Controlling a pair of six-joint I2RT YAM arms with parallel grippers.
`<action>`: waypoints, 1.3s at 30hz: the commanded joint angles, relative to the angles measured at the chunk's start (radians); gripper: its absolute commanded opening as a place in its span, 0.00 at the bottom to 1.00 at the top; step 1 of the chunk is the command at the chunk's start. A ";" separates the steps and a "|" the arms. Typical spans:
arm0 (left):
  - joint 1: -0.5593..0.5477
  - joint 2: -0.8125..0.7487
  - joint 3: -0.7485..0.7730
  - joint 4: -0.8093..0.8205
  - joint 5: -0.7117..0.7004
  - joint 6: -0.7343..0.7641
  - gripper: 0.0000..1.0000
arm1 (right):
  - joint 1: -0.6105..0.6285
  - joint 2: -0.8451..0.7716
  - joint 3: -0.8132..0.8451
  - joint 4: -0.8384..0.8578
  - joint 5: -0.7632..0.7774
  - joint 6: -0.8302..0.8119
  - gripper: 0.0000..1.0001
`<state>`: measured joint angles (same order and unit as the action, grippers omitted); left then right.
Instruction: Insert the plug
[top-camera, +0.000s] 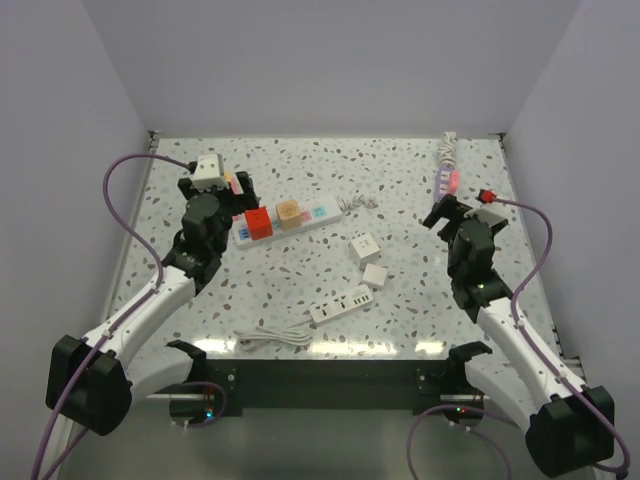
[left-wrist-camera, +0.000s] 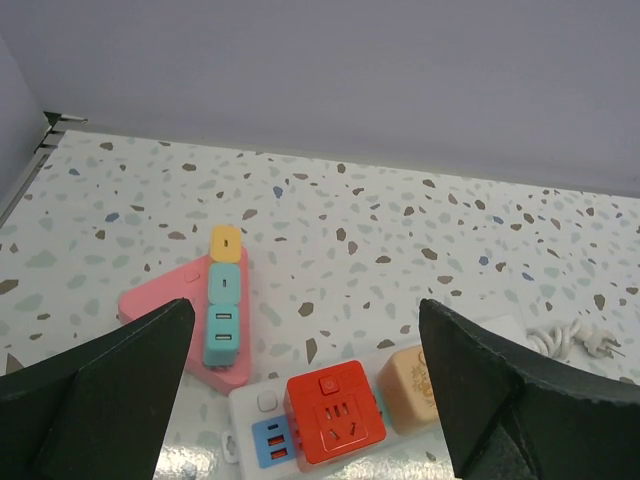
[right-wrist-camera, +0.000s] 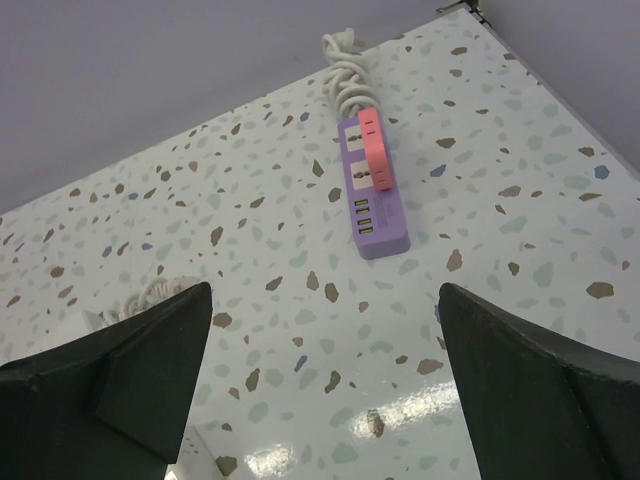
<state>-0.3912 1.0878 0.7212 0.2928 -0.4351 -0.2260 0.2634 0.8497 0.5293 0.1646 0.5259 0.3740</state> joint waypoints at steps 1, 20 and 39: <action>-0.001 -0.008 0.014 0.011 -0.004 -0.010 1.00 | 0.023 0.023 0.046 -0.020 -0.049 0.005 0.99; -0.029 0.032 0.041 -0.003 0.127 0.014 1.00 | 0.405 0.219 0.097 -0.318 0.032 0.175 0.95; -0.029 0.058 0.058 -0.014 0.145 0.020 1.00 | 0.520 0.446 0.132 -0.336 -0.001 0.261 0.95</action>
<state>-0.4156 1.1358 0.7296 0.2741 -0.2989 -0.2195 0.7746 1.2812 0.6231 -0.1791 0.5270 0.5991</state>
